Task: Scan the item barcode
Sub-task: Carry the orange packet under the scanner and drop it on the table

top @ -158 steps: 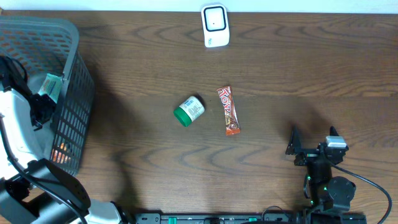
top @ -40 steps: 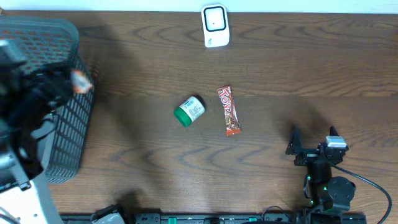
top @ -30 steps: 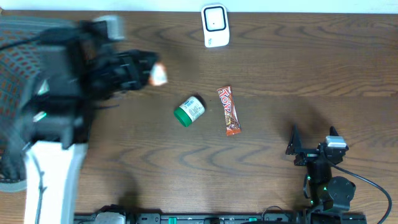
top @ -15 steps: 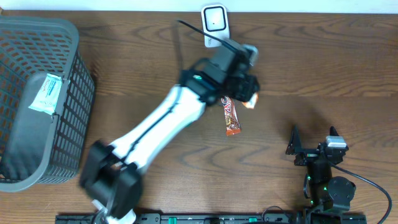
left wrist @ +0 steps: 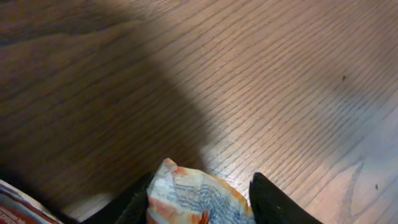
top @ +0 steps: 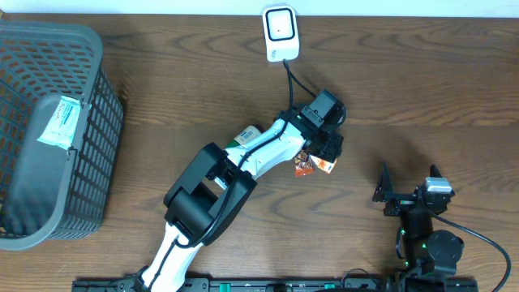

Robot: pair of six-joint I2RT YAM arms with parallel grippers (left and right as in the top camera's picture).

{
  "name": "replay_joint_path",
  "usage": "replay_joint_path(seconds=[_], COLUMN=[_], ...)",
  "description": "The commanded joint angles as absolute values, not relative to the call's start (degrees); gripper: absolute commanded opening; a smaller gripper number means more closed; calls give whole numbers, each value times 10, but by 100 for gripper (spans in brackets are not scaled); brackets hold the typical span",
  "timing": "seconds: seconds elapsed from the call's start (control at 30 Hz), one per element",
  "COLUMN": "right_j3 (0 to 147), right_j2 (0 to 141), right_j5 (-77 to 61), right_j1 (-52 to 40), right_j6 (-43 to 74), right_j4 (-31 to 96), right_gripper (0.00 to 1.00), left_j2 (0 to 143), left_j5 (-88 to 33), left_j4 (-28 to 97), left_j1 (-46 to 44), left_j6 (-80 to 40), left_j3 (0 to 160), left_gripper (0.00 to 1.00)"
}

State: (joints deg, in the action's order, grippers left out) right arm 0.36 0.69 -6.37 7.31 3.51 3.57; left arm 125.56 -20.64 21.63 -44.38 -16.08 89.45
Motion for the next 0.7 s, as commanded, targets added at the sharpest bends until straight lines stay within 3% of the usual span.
replay_joint_path(seconds=[0.0,0.1,0.13,0.3,0.57,0.67], right_j3=[3,3,3,3,3,3], right_j2=[4,4,4,4,4,4], right_j5=[-63,-63,-63,-63,-63,-63], right_j1=[67,67,67,67,67,67], right_j6=[42,42,42,42,42,42], right_j4=[37,37,37,37,37,37], right_gripper=[99,99,99,99,99,99], left_j2=[1270,1257,1250,1175,941,835], left_j5=[-198,-198,-198,-198,-196,-75], left_j4=[228,232,238,261,275,312], left_j1=[-443,-443,-443,-435,-384,-328], left_j6=[-121,-97,-91,-62,44,70], left_j3=[901,901,901,904,904,904], left_gripper=[54,97,99,98,98,98])
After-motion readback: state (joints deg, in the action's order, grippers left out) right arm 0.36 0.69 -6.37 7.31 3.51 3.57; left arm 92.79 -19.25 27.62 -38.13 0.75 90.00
